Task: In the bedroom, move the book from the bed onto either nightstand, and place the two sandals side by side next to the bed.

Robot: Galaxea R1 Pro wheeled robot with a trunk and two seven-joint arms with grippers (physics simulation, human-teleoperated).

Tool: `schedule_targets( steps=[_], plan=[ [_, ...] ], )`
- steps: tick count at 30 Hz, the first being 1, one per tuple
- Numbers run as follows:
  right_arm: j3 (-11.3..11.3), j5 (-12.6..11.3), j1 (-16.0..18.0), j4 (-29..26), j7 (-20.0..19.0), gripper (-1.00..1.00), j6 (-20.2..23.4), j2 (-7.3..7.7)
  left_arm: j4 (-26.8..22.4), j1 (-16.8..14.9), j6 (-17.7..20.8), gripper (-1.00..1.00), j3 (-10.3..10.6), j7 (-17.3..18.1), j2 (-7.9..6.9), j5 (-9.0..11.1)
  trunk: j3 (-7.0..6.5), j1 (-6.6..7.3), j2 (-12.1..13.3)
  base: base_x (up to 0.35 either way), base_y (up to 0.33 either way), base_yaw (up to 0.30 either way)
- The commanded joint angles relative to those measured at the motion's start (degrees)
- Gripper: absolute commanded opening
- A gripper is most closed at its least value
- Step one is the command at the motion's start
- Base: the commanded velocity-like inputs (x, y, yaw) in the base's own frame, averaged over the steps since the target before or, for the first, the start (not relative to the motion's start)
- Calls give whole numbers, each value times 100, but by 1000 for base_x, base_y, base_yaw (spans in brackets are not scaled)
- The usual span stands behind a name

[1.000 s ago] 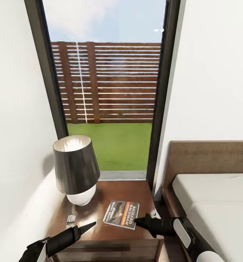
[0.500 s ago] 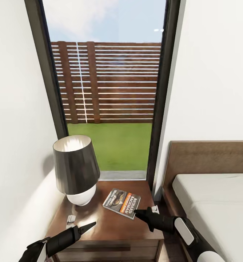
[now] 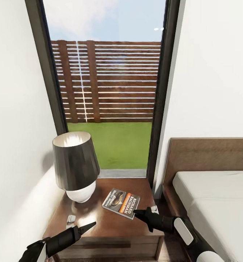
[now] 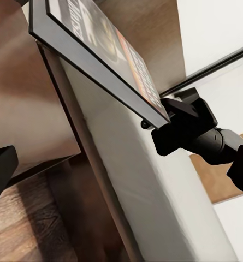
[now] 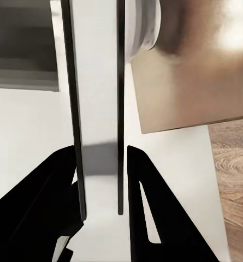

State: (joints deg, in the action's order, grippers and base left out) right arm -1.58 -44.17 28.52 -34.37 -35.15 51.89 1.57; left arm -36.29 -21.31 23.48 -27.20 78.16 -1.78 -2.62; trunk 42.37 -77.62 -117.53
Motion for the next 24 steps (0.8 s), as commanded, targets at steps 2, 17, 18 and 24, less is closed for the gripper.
schedule_targets(
  steps=[2,17,18,24],
  plan=[
    [-17,4,4,-2,-18,-100,32,0,-2,-5,60,100,-22,33,3,-28,42,-44,-84,0,0,0],
    [-17,4,3,-1,-18,-100,30,-6,-1,-5,60,100,-22,33,8,-28,311,-373,-686,0,0,0],
    [-17,4,3,-2,-18,-100,29,-6,-1,-5,60,100,-22,33,8,-28,329,-395,-726,0,0,0],
    [-17,4,4,-1,-18,-100,30,-7,-1,-5,60,100,-21,33,11,-28,437,-527,-967,0,0,0]
  ],
)
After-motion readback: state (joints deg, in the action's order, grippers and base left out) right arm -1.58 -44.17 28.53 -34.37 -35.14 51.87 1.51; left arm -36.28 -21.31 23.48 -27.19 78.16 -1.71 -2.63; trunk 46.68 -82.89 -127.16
